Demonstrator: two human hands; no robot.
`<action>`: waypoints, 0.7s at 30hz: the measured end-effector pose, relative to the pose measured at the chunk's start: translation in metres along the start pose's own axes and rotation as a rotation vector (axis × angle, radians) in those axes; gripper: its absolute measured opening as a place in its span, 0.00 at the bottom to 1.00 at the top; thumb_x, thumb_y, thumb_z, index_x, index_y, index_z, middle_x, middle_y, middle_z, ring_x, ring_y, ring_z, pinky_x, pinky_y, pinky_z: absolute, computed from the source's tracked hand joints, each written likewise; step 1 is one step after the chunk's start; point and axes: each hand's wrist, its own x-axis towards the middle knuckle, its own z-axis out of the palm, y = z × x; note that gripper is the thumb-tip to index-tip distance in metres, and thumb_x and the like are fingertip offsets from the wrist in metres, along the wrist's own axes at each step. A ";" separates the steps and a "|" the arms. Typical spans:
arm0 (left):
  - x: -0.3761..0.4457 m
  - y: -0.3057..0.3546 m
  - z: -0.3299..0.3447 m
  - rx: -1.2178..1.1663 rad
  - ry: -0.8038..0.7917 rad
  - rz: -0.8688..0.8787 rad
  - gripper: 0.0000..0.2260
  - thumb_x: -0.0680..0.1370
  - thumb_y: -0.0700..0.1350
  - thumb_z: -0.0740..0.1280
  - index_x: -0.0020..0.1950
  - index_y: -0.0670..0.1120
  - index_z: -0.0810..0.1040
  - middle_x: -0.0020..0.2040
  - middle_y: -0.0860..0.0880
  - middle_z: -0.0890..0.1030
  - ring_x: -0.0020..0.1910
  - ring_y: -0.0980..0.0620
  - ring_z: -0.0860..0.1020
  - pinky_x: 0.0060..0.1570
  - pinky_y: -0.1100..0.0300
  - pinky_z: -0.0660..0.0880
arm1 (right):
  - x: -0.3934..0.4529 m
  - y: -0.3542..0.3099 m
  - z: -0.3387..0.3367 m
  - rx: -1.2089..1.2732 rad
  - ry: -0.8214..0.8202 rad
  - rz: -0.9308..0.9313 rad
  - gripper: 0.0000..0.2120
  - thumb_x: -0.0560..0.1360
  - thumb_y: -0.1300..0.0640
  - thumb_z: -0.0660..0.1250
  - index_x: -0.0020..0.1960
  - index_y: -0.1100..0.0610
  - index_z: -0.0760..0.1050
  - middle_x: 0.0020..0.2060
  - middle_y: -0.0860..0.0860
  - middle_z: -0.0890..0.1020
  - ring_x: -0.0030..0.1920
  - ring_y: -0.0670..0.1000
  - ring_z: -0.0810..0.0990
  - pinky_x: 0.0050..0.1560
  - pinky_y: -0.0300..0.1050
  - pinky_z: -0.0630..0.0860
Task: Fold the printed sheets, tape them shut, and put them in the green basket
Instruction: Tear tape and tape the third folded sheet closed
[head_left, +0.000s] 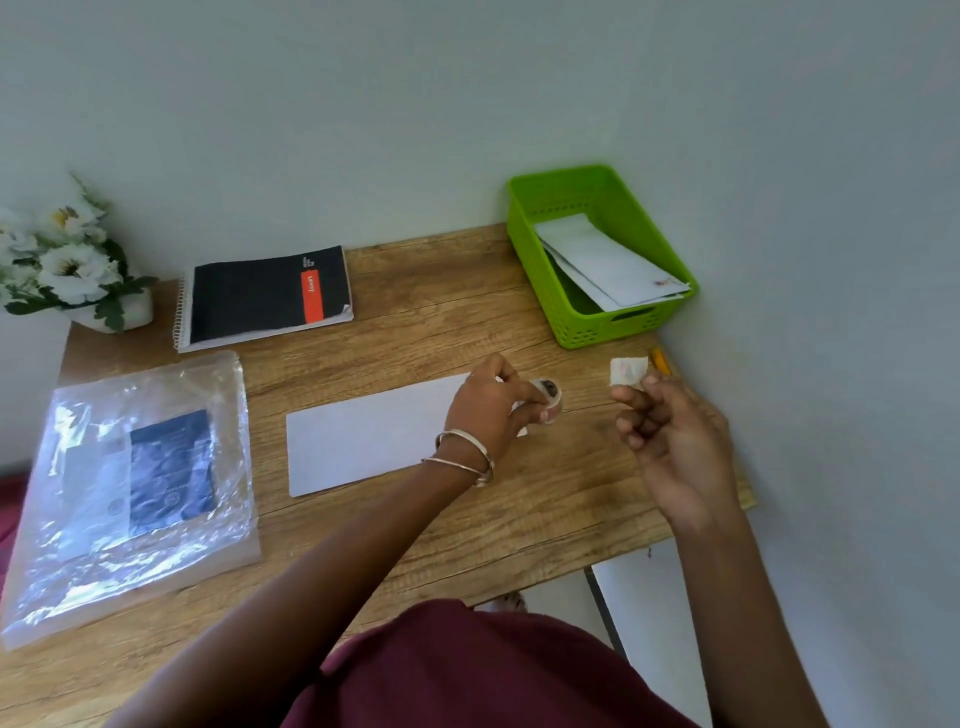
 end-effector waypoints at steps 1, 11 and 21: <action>0.005 0.000 0.005 0.031 -0.013 -0.001 0.07 0.70 0.47 0.73 0.46 0.47 0.85 0.43 0.50 0.69 0.43 0.51 0.70 0.40 0.61 0.64 | 0.002 -0.001 -0.003 0.024 0.003 0.019 0.04 0.77 0.62 0.62 0.45 0.57 0.74 0.34 0.55 0.84 0.25 0.49 0.75 0.25 0.38 0.66; 0.025 0.003 0.041 0.266 -0.097 0.104 0.09 0.65 0.46 0.75 0.44 0.48 0.85 0.38 0.43 0.78 0.34 0.40 0.78 0.33 0.53 0.73 | 0.026 -0.006 -0.017 0.182 -0.057 0.115 0.06 0.75 0.67 0.61 0.48 0.65 0.76 0.37 0.59 0.84 0.33 0.50 0.81 0.32 0.36 0.74; 0.016 -0.006 0.007 -0.253 0.153 -0.281 0.05 0.75 0.41 0.68 0.48 0.48 0.83 0.44 0.52 0.82 0.32 0.58 0.79 0.37 0.68 0.74 | 0.044 0.003 -0.003 -0.093 -0.136 -0.003 0.06 0.76 0.62 0.66 0.43 0.61 0.81 0.37 0.56 0.84 0.35 0.49 0.80 0.34 0.38 0.75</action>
